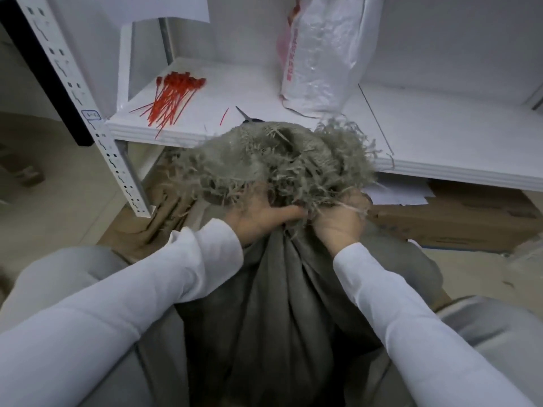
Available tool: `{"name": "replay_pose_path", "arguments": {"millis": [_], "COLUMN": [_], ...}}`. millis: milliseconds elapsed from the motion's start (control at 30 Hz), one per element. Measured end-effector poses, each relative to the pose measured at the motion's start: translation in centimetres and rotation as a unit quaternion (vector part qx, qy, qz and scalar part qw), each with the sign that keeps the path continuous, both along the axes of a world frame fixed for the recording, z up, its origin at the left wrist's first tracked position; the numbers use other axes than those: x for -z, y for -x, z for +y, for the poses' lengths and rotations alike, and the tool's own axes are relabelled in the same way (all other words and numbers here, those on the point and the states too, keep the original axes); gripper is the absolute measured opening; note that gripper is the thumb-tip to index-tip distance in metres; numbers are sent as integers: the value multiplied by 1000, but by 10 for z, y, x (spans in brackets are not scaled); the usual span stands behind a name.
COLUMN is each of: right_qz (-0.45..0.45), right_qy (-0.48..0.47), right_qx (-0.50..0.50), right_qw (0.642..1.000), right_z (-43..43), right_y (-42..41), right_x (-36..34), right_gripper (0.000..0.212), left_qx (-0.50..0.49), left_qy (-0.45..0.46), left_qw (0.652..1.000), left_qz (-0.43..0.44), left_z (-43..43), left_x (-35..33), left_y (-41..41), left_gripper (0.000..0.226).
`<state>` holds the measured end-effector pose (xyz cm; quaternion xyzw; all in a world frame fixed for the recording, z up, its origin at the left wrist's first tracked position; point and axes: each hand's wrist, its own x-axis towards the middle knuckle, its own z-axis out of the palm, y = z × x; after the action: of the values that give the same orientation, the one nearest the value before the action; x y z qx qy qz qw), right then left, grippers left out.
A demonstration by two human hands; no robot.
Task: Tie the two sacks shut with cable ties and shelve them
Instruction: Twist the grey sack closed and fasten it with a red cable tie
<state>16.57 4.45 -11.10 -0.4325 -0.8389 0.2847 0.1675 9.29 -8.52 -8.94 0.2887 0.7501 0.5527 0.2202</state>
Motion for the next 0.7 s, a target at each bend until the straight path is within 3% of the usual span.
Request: {"name": "replay_pose_path", "arguments": {"millis": [67,100,200,300,433,533,600,667,700], "right_qz": [1,20,37,59,42,53,71,109,139], "right_qy": [-33,-55,-147,-254,-156,-118,-111,-53,-5], "right_qx": [-36,-60,-131,-191,-246,-264,-292,-310,-310], "right_qw": [999,997,980,946,956,956,947,943,940], "right_z": [-7,-10,-22,-26,-27,-25,-25,-22,-20], "right_y": [4,6,7,6,0,-2,-5,-6,-5], "right_x": [3,4,-1,2,-8,-11,-14,-16,-17], "right_gripper": [30,34,42,23,39,47,65,77,78], "left_qx": [21,21,-4,-35,-92,-145,-170,-150,-131], "left_qy": [1,-7,-37,2,-34,-85,-103,-99,-89], "left_qw": [1000,1000,999,999,993,981,971,968,969], "left_qz": [2,-10,-30,-6,-59,-97,-133,-176,-189], "left_z": [-4,-5,-2,1,4,9,8,5,5], "left_x": [6,6,0,-2,-5,1,5,5,8], "left_y": [-2,-1,0,5,11,15,18,20,23], "left_gripper": [78,82,63,52,13,12,23,61,69]}}
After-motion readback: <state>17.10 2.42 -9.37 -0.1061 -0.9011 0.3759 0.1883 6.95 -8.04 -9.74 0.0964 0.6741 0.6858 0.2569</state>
